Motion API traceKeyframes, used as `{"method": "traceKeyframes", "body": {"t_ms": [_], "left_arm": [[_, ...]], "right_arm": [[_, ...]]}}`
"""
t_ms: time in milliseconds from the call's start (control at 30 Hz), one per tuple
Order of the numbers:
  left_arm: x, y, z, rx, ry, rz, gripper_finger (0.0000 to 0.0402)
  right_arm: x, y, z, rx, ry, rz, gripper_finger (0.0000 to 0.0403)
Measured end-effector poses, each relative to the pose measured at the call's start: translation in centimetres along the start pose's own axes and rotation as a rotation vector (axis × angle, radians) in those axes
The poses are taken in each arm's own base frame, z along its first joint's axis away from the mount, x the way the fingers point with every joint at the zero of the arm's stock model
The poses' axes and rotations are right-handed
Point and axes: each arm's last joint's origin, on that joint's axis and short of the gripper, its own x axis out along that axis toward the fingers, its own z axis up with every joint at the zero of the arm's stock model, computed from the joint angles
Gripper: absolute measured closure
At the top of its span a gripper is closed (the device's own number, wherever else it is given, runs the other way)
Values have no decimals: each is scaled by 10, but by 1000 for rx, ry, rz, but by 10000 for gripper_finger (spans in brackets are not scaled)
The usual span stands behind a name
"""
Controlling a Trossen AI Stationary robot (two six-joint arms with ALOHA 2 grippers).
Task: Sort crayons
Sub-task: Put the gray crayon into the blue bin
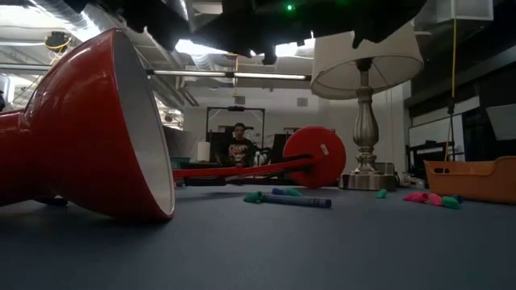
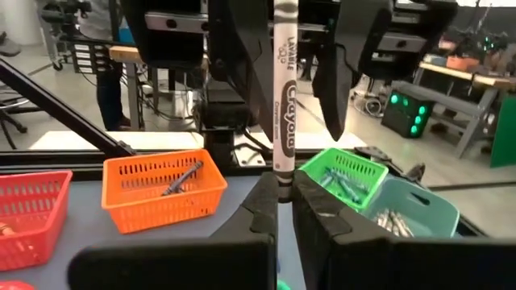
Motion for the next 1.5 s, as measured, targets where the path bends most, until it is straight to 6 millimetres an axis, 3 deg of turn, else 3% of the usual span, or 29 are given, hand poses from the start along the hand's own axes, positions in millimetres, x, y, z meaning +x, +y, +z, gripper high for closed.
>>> {"method": "traceKeyframes", "body": {"t_ms": [933,1500], "left_arm": [[0,-2,6,12,-59,-11,282],[1,-6,6,21,-58,-25,392]], "right_arm": [[0,0,0,1,5,-4,384],[0,0,0,2,6,1,384]]}}
